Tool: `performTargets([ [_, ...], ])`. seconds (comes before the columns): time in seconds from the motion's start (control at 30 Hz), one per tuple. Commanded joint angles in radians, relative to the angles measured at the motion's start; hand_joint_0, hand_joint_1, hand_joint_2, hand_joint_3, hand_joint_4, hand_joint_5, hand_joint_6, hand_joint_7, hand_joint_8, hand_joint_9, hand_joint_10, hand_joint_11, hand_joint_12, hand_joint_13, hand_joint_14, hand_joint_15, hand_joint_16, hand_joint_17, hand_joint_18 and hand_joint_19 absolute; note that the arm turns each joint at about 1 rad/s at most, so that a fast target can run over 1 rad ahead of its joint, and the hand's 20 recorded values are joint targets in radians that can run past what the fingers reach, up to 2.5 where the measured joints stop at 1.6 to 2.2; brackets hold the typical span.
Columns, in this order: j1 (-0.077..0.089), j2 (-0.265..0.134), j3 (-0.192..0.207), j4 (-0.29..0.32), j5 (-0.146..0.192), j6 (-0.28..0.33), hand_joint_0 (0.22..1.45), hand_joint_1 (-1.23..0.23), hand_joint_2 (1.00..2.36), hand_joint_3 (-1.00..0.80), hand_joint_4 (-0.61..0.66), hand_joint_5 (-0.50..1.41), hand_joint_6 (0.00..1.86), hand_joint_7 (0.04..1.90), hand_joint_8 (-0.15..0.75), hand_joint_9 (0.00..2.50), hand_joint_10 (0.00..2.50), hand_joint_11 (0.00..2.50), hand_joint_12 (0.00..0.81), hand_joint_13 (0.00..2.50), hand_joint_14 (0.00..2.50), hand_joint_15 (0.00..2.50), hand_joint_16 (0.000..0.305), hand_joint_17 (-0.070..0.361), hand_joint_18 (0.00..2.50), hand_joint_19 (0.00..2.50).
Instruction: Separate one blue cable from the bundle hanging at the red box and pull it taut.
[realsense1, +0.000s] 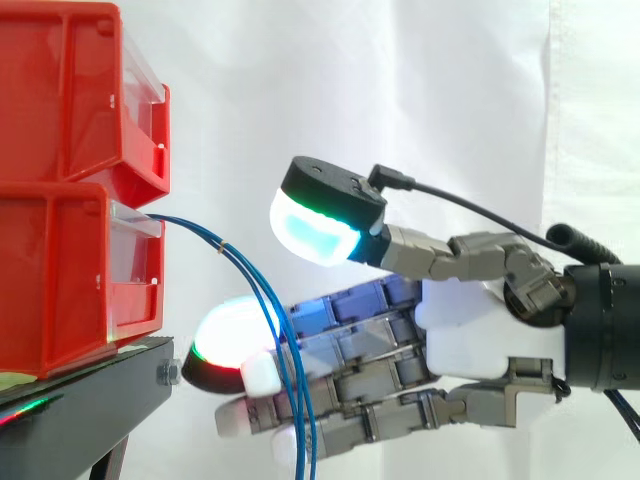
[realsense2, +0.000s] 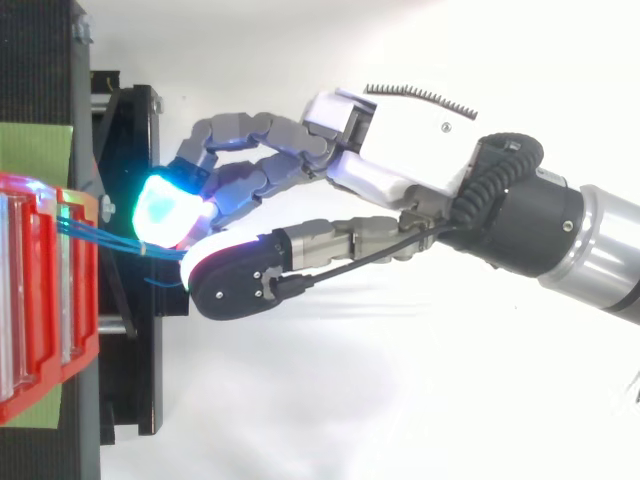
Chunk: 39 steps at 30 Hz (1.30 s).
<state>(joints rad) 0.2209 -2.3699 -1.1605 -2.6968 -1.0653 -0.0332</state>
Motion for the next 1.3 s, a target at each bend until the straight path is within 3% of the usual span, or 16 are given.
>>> performTargets([
  [0.0,0.003,0.0,0.009,0.003,0.002,0.007,0.62,-0.66,1.0,-0.5,0.26,-0.13,0.5,1.08,0.286,0.87,0.02,0.57,0.327,0.58,0.01,0.25,0.042,0.095,0.53,0.43],
  [0.4,0.023,-0.002,0.007,0.025,-0.004,0.009,0.62,-0.65,1.0,-0.5,0.25,-0.12,0.5,1.09,0.292,0.87,0.02,0.58,0.318,0.75,0.02,0.4,0.04,0.09,0.56,0.45],
  [0.63,0.026,-0.003,0.007,0.028,-0.004,0.009,0.62,-0.64,1.0,-0.5,0.26,-0.12,0.5,1.09,0.292,0.88,0.02,0.59,0.316,0.83,0.02,0.47,0.04,0.09,0.56,0.46],
  [0.97,0.021,-0.002,0.007,0.028,-0.005,0.013,0.61,-0.55,1.0,-0.49,0.25,-0.12,0.5,1.11,0.299,0.93,0.02,0.64,0.321,0.89,0.02,0.53,0.04,0.091,0.58,0.47],
  [1.27,0.011,-0.002,0.007,0.026,-0.021,0.019,0.64,-0.57,1.01,-0.43,0.19,-0.11,0.5,1.22,0.301,0.94,0.02,0.65,0.327,0.89,0.02,0.52,0.041,0.092,0.59,0.47],
])
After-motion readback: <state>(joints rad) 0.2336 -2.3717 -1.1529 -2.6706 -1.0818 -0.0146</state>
